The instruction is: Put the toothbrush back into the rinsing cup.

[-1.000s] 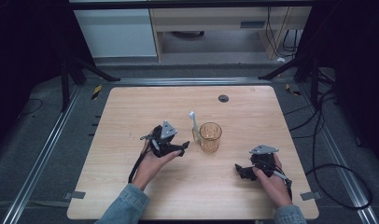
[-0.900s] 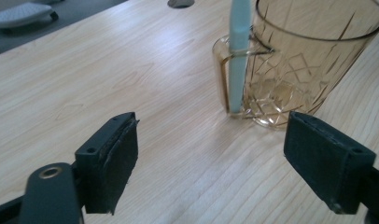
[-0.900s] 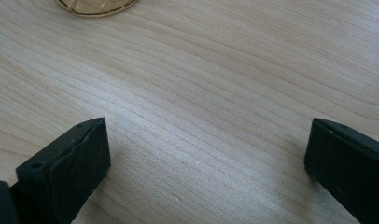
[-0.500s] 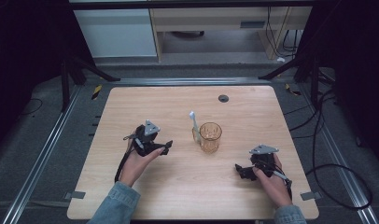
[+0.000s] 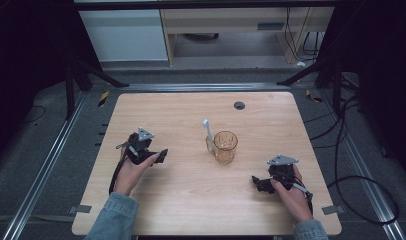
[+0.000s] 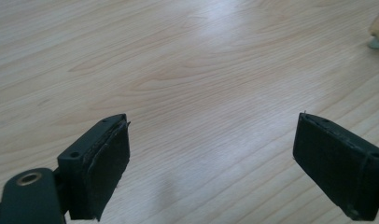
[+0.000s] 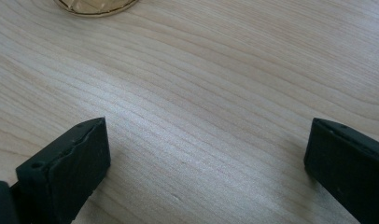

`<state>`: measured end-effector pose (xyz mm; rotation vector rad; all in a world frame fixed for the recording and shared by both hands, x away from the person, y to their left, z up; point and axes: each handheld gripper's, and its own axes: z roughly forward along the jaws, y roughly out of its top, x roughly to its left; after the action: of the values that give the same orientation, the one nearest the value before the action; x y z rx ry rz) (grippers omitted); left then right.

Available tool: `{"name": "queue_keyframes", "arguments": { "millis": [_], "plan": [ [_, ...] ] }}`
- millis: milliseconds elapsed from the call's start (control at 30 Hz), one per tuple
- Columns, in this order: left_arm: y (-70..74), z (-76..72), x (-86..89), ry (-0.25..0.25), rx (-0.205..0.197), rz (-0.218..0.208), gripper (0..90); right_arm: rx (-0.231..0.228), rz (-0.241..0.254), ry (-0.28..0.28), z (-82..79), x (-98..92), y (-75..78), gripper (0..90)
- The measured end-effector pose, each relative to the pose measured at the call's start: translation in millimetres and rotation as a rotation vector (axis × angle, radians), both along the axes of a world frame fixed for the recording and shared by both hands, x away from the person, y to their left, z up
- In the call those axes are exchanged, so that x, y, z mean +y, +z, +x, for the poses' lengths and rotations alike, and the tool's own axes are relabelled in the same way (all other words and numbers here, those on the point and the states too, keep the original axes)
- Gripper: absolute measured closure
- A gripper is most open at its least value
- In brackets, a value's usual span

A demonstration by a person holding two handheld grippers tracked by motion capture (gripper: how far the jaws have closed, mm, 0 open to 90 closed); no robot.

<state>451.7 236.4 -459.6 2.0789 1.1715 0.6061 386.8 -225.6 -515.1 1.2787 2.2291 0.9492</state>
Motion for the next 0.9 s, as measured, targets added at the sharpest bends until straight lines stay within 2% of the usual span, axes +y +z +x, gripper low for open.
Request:
{"name": "queue_keyframes", "arguments": {
  "millis": [100, 200, 367, 433, 467, 600, 900],
  "plan": [
    [0.3, 0.0, 7.9, 0.018, 0.000, -0.006, 10.2, -0.001, -0.001, 0.001, 0.1, -0.1, 0.0, 0.7],
    [-0.3, -0.1, 25.3, 0.052, 0.004, -0.018, 10.0, -0.001, -0.001, 0.001, 0.1, -0.1, 0.0, 0.7],
    [-3.3, -0.9, 41.7, 0.069, 0.009, -0.029, 7.2, 0.000, 0.000, -0.004, -0.5, 0.3, 0.0, 0.7],
    [-7.4, 0.6, 48.1, 0.081, 0.018, -0.009, 6.7, 0.000, 0.002, -0.004, -0.5, 0.3, -0.2, 0.7],
    [-13.1, 2.3, 53.1, 0.104, 0.028, 0.005, 6.8, 0.000, 0.002, -0.004, -0.6, 0.3, -0.2, 0.7],
    [-21.6, 5.9, 57.6, 0.130, 0.059, 0.038, 6.8, 0.000, 0.002, -0.004, -0.6, 0.3, -0.2, 0.6],
    [-30.7, 9.0, 62.5, 0.161, 0.076, 0.075, 7.0, 0.001, 0.001, -0.004, -0.6, 0.3, 0.0, 0.6]
  ]
}}
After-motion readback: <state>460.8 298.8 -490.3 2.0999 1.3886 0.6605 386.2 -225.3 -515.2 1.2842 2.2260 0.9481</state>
